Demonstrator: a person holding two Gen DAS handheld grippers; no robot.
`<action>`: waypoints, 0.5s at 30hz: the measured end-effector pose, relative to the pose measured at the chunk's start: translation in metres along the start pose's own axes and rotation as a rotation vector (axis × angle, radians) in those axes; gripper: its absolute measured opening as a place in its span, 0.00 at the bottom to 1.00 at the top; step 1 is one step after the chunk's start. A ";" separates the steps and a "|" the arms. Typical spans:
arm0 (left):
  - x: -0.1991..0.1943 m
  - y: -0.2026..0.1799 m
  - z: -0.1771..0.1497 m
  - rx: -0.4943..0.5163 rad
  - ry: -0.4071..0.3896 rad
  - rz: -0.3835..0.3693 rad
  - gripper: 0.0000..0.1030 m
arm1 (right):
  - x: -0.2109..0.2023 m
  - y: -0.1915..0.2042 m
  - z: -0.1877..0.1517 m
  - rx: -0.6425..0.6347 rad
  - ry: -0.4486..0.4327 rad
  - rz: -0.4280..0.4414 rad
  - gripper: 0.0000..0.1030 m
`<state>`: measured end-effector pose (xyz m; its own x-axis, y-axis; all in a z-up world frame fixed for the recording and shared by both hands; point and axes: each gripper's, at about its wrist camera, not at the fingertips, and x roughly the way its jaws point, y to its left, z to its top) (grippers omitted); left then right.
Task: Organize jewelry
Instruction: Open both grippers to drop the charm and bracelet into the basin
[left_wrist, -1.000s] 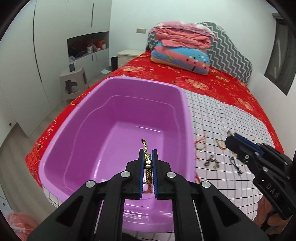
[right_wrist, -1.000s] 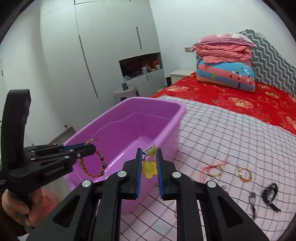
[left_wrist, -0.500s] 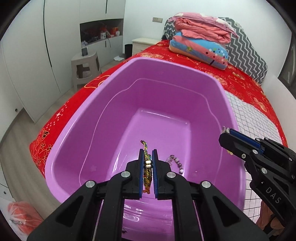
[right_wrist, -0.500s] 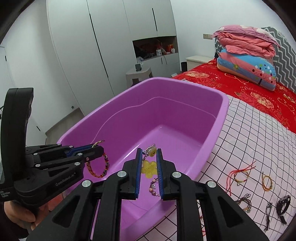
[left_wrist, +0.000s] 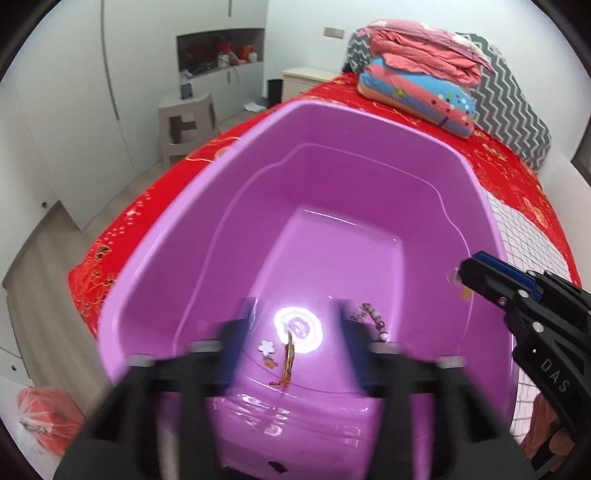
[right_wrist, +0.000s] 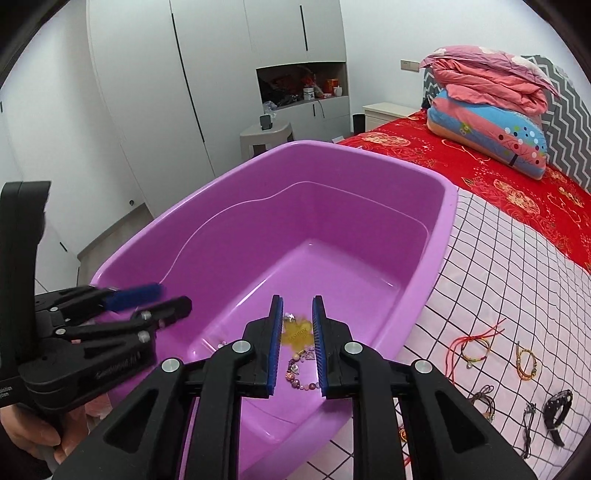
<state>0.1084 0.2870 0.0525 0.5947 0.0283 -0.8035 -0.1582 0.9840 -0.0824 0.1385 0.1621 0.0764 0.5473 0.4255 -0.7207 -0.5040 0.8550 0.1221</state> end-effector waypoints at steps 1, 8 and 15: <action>-0.002 0.001 0.000 -0.005 -0.013 0.010 0.72 | -0.001 -0.001 0.000 0.002 -0.002 -0.004 0.15; -0.013 0.004 -0.001 -0.017 -0.028 0.031 0.80 | -0.013 -0.005 -0.004 0.014 -0.029 -0.007 0.27; -0.022 -0.001 -0.006 -0.016 -0.031 0.044 0.81 | -0.027 -0.010 -0.009 0.027 -0.045 -0.007 0.31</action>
<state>0.0904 0.2845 0.0668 0.6110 0.0773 -0.7879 -0.1968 0.9788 -0.0566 0.1222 0.1396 0.0885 0.5802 0.4318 -0.6906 -0.4823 0.8654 0.1359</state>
